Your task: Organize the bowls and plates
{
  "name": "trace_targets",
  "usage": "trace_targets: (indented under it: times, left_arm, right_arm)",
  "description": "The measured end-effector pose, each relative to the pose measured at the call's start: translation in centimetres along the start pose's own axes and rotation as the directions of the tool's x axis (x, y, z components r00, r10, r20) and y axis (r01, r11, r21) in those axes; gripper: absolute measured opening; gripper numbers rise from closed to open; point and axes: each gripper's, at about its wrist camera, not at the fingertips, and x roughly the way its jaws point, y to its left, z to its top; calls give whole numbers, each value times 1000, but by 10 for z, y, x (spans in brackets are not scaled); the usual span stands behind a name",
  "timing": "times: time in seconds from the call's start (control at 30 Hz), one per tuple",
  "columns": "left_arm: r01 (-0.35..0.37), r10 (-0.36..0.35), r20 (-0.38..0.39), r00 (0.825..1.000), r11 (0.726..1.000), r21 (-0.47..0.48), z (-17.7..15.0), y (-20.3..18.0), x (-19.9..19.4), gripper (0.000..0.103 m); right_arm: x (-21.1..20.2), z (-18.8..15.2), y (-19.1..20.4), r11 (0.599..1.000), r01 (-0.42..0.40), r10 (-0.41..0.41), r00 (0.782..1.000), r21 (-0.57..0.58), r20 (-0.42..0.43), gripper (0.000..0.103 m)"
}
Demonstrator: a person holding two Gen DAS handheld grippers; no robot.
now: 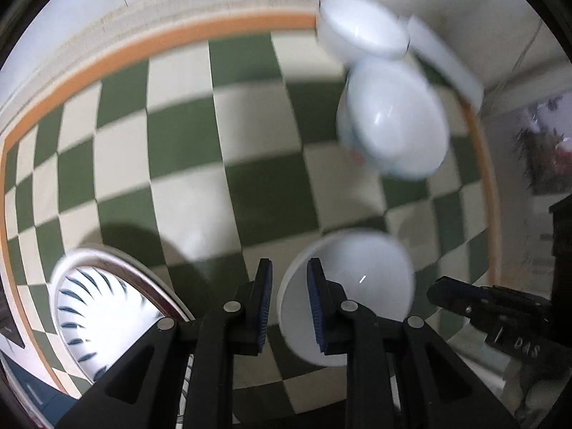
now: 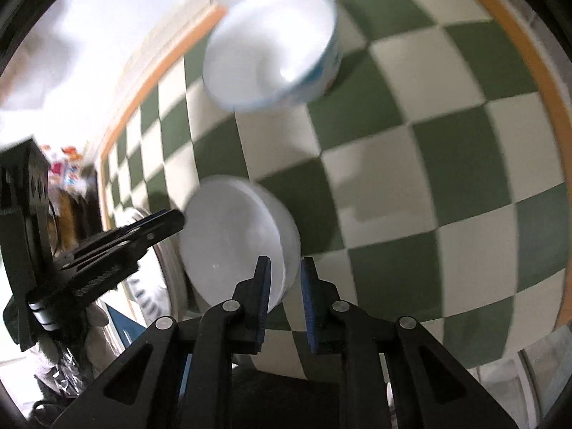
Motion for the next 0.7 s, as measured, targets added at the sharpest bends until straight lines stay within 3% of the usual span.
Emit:
trace_targets:
  times: [0.13, 0.3, 0.4, 0.7]
  left_arm:
    - [59, -58, 33, 998, 998, -30, 39, -3, -8, 27]
    - [95, -95, -5, 995, 995, -36, 91, -16, 19, 27]
    - [55, -55, -24, 998, 998, -12, 106, -24, 37, 27]
    - [-19, 22, -53, 998, 999, 47, 120, -37, 73, 25]
  right_arm:
    - [-36, 27, -9, 1000, -13, 11, 995, 25, 102, 40]
    - [-40, 78, -20, 998, 2, -12, 986, 59, 166, 40]
    - [-29, 102, -25, 997, 8, -20, 988, 72, 155, 40]
    - [-2, 136, -27, 998, 25, -31, 993, 60, 110, 38]
